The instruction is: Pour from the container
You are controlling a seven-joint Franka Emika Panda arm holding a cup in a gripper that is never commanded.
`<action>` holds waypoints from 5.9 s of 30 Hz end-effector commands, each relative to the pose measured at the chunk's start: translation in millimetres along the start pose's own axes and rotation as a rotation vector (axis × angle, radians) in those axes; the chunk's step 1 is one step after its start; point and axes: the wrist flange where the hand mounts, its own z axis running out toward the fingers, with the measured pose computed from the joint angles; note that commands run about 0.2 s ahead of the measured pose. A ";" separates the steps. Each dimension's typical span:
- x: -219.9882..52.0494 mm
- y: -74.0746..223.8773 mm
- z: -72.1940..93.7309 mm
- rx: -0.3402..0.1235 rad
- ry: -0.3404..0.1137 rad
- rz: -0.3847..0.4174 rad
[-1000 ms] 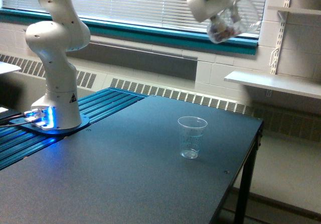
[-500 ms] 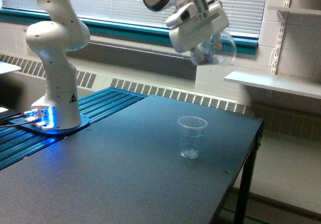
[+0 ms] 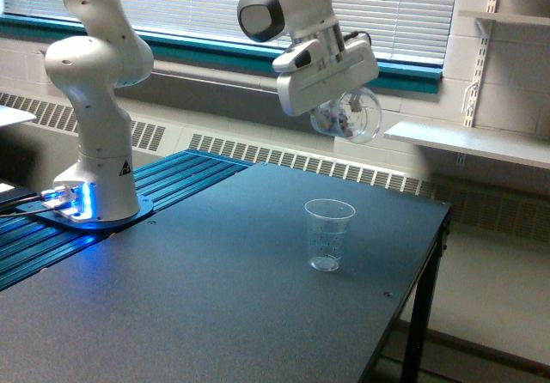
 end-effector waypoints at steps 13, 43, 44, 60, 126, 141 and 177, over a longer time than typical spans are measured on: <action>-21.2 23.0 35.3 -0.124 -0.045 0.217; -14.1 17.6 47.2 -0.259 -0.150 -0.051; -14.4 18.9 47.7 -0.261 -0.152 -0.058; 4.8 42.1 49.0 -0.275 -0.190 -0.107; -1.3 75.4 89.0 -0.380 -0.140 -0.055; -12.4 55.6 91.6 -0.377 -0.155 -0.058; -3.0 37.5 82.9 -0.379 -0.185 0.003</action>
